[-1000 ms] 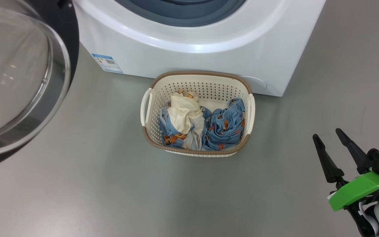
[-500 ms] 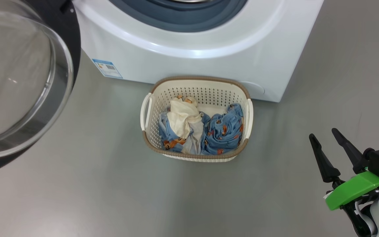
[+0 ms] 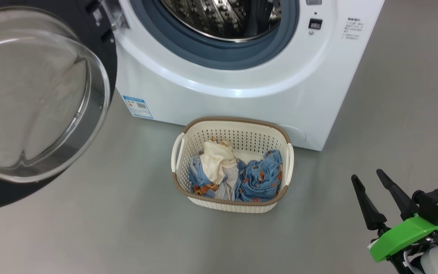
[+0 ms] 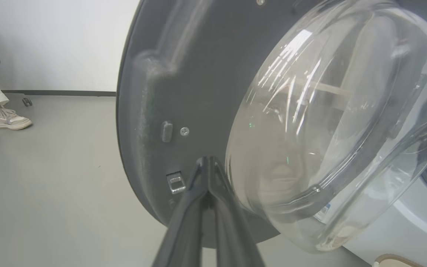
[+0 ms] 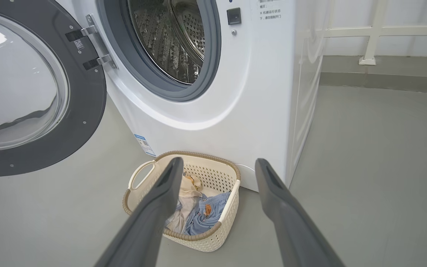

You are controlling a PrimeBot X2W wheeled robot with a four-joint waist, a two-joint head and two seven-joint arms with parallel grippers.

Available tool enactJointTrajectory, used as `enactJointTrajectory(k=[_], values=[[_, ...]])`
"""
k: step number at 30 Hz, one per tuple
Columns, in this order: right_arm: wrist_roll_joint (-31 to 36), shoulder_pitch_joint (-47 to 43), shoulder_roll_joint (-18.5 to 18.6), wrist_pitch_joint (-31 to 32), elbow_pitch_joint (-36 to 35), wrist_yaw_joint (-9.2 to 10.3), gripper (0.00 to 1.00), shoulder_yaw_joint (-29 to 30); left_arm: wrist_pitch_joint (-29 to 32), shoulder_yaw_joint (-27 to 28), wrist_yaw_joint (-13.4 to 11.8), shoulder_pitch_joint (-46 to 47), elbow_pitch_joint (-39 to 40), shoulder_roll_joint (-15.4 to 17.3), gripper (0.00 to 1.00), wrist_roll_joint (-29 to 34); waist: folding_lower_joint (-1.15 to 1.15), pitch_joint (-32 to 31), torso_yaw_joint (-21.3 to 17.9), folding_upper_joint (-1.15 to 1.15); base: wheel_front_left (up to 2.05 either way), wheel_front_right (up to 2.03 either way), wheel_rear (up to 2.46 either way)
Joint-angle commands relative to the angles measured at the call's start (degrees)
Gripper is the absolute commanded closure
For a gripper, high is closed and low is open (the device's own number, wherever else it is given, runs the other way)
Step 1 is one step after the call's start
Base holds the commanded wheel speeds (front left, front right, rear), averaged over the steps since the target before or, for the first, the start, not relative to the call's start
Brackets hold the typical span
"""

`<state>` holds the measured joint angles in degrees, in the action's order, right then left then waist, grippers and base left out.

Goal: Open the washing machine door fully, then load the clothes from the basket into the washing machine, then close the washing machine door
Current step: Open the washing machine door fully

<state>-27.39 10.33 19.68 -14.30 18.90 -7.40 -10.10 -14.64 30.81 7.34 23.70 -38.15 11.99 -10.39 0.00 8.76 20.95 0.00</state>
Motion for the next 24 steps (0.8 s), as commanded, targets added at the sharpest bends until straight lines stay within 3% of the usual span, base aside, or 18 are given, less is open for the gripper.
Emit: enactJointTrajectory(k=[1,5,7,8,11,24], values=[[-0.41,-0.73,0.28,-0.7,-1.15,-0.09,0.0,-1.1,-0.36,0.17,0.11,-1.41,2.59,1.8,0.91,0.08,0.0,-1.33,0.28,0.0,0.0,0.0,0.0],[-0.66,-1.37,-0.23,-0.7,-1.36,-0.09,0.0,-1.15,-0.36,-3.22,0.12,-5.52,7.8,-0.16,0.62,-1.83,0.0,-2.46,-0.38,0.0,0.0,0.0,0.0],[-0.72,-1.72,-0.44,-0.7,-1.53,-0.09,0.0,-1.04,-0.36,-5.26,0.13,-7.54,9.86,-0.79,0.52,-3.02,0.0,-2.91,-0.93,0.0,0.0,0.0,0.0],[-0.72,-1.9,-0.54,-0.7,-1.6,-0.09,0.0,-0.95,-0.36,-6.06,0.13,-8.43,10.6,-0.74,0.32,-3.45,0.0,-3.17,-1.26,0.0,0.0,0.0,0.0],[-0.77,-2.47,-0.86,-0.7,-1.83,-0.09,0.0,-0.59,-0.36,-9.09,0.13,-10.85,13.1,-1.03,0.0,-5.2,0.0,-3.7,-2.44,0.0,0.0,0.0,0.0],[-0.6,-4.2,-2.0,-0.7,-2.41,-0.09,0.0,0.86,-0.36,-20.37,0.14,-16.25,20.39,0.06,0.0,-9.16,0.0,-4.25,-9.44,0.0,0.0,0.0,0.0]])
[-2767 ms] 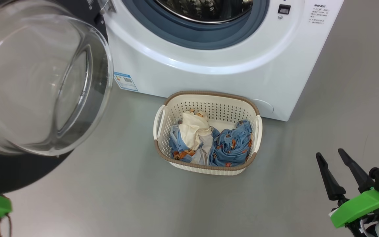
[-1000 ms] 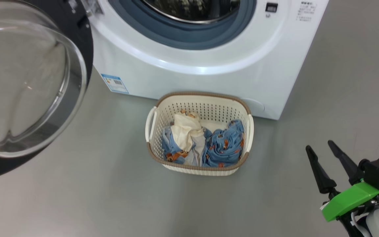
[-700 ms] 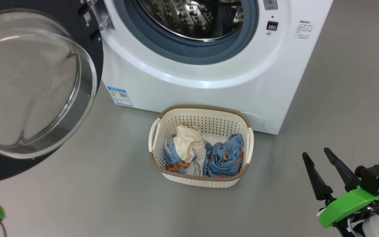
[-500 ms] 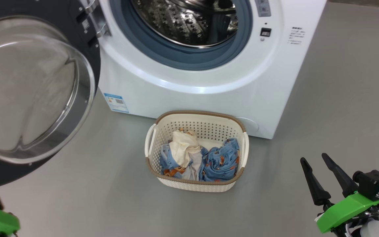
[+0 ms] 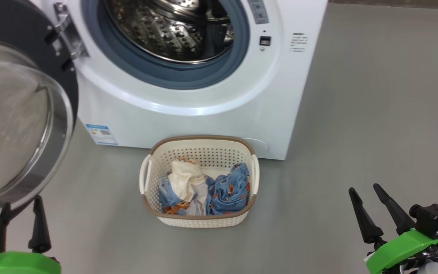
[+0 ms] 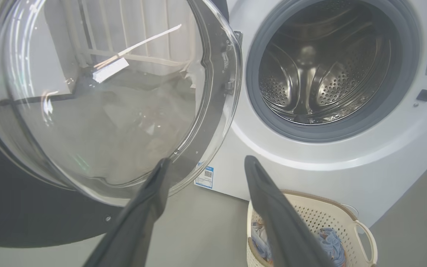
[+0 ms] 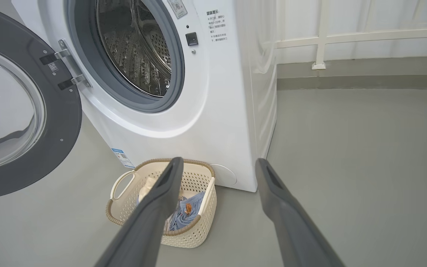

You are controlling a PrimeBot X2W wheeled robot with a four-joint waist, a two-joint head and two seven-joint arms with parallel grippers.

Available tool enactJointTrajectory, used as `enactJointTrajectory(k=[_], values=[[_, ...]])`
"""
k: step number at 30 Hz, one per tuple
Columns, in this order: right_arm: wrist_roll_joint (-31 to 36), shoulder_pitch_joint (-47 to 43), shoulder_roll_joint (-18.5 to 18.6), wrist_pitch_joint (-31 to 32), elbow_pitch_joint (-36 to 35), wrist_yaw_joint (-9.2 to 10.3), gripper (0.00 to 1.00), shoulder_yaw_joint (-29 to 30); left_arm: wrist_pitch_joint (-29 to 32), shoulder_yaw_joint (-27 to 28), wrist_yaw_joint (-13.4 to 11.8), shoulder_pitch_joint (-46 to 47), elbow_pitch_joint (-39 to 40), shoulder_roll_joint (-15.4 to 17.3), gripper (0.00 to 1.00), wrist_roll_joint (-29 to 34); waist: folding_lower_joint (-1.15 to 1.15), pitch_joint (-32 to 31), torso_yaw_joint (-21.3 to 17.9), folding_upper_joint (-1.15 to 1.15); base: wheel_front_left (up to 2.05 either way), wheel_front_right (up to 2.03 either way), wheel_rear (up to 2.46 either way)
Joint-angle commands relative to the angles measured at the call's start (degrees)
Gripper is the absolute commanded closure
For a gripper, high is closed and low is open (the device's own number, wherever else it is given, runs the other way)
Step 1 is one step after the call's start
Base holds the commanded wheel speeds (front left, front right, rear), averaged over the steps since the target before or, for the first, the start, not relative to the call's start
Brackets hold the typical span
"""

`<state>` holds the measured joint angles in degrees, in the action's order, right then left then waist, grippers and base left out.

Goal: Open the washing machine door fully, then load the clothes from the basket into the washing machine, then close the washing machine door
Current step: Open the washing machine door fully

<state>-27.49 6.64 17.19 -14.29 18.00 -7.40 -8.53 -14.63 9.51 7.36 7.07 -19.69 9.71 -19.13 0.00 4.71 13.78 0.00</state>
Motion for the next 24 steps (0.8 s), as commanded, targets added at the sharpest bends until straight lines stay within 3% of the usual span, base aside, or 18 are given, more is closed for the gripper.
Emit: enactJointTrajectory(k=[1,17,24], values=[[-0.47,-0.58,0.44,-0.71,-1.57,-0.09,0.0,-0.59,-0.37,0.41,0.13,0.17,2.34,2.47,0.0,-0.55,0.0,-0.25,-2.91,0.0,0.0,0.0,0.0],[-0.5,-1.65,0.33,-0.71,-1.94,-0.09,0.0,0.18,-0.37,-8.32,0.13,-1.99,5.3,4.75,0.0,-5.85,0.0,-1.49,-11.46,0.0,0.0,0.0,0.0],[-0.68,-2.23,0.25,-0.71,-2.12,-0.09,0.0,0.34,-0.37,-9.63,0.13,-3.7,6.82,4.89,0.0,-6.82,0.0,-1.9,-14.17,0.0,0.0,0.0,0.0]])
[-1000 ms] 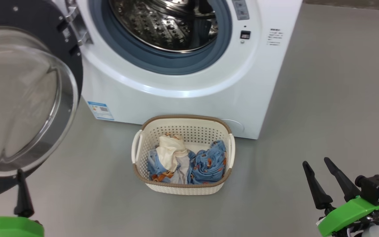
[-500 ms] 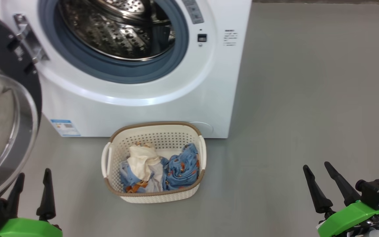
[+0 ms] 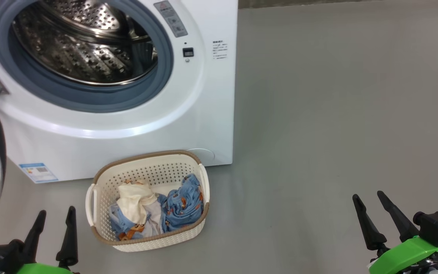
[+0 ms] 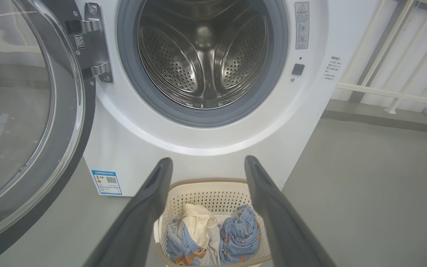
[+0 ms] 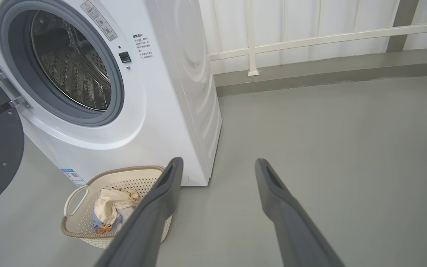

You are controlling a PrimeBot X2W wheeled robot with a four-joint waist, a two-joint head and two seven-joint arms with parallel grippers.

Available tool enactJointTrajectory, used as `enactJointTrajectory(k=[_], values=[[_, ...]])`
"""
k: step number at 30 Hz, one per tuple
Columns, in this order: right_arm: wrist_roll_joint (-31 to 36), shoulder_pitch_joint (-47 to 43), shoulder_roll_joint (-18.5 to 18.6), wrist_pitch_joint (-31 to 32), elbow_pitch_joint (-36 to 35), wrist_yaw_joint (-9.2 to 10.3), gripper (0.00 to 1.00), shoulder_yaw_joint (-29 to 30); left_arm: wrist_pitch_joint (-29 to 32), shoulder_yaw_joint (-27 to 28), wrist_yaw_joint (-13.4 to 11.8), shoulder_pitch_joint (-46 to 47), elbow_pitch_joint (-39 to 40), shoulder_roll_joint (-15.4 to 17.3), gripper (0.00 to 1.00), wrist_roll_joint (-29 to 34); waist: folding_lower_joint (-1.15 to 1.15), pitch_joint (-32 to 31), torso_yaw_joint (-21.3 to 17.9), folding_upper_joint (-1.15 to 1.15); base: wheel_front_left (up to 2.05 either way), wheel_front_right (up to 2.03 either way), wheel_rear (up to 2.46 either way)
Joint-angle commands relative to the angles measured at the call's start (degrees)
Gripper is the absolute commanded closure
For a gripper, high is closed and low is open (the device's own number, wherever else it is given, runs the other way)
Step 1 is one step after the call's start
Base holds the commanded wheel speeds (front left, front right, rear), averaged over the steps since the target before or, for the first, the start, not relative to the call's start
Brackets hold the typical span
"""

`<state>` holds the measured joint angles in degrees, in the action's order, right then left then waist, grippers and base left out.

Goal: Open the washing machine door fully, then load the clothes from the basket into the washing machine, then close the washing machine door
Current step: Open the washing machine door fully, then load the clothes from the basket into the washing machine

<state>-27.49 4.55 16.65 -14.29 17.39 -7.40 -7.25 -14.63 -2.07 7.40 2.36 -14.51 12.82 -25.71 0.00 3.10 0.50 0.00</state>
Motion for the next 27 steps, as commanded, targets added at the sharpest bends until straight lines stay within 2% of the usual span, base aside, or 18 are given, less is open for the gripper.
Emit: enactJointTrajectory(k=[1,21,27], values=[[-0.68,-0.23,0.74,-0.71,-1.56,-0.09,0.0,-0.9,-0.37,2.1,0.09,0.9,1.71,1.8,0.0,-0.27,0.0,-0.28,-1.08,0.0,0.0,0.0,0.0],[-0.19,0.47,0.18,-0.71,-1.94,-0.09,0.0,-0.1,-0.37,2.07,0.09,1.76,1.37,2.12,0.0,-2.61,0.0,0.93,-0.62,0.0,0.0,0.0,0.0],[-0.1,0.81,0.14,-0.71,-2.06,-0.09,0.0,-0.2,-0.37,1.33,0.09,2.26,1.35,2.77,0.0,-3.52,0.0,1.43,-0.51,0.0,0.17,-0.59,0.42]])
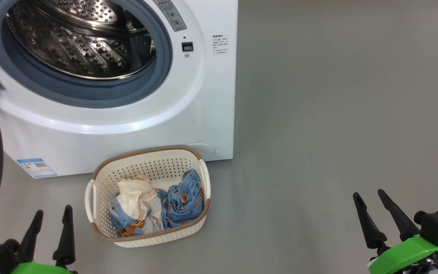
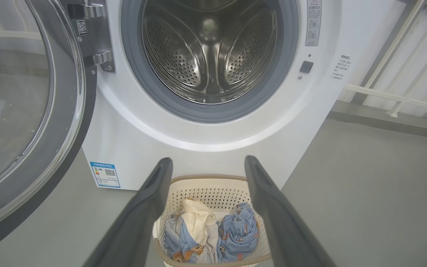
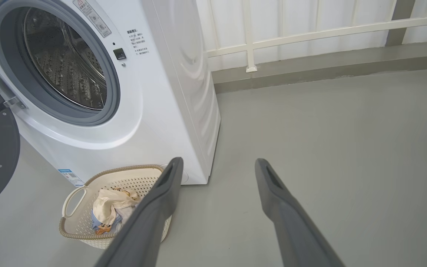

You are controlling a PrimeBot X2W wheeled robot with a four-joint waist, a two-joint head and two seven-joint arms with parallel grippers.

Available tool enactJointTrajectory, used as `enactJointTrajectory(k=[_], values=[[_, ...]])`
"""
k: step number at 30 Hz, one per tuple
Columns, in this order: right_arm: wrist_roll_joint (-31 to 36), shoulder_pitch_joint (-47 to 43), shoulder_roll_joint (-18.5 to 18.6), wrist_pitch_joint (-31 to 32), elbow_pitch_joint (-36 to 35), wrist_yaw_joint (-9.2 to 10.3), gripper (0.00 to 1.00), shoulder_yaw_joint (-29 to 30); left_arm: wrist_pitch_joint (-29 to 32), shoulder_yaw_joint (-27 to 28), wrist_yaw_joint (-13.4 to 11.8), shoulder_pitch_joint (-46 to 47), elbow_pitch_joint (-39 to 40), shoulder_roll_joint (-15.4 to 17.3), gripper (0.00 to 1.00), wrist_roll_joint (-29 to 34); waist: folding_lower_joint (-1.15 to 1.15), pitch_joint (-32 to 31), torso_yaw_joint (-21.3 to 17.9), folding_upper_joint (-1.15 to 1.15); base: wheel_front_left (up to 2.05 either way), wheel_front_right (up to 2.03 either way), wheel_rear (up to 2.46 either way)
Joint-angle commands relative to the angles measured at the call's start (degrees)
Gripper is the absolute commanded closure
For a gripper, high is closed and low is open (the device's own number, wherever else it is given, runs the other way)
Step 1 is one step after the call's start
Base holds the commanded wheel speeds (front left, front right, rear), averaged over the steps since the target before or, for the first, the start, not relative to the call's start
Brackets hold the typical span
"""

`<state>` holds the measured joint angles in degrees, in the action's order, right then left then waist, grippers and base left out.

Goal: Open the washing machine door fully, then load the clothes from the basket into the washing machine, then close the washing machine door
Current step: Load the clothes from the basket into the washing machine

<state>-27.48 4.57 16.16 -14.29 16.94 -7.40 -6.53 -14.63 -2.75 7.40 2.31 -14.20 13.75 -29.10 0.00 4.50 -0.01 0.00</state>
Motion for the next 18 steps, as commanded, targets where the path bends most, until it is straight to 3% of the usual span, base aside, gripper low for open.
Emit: enactJointTrajectory(k=[1,18], values=[[-0.11,0.88,0.6,-0.71,-1.63,-0.09,0.0,-0.98,-0.37,1.93,0.09,2.39,1.06,1.97,0.0,-0.2,0.0,0.16,-0.04,0.0,0.48,-1.18,0.71],[0.13,1.63,-0.12,-0.71,-1.59,-0.09,0.0,-1.04,-0.37,1.23,0.09,3.9,1.54,3.04,0.0,0.13,0.0,1.4,-0.72,0.0,0.84,-1.6,0.76]])
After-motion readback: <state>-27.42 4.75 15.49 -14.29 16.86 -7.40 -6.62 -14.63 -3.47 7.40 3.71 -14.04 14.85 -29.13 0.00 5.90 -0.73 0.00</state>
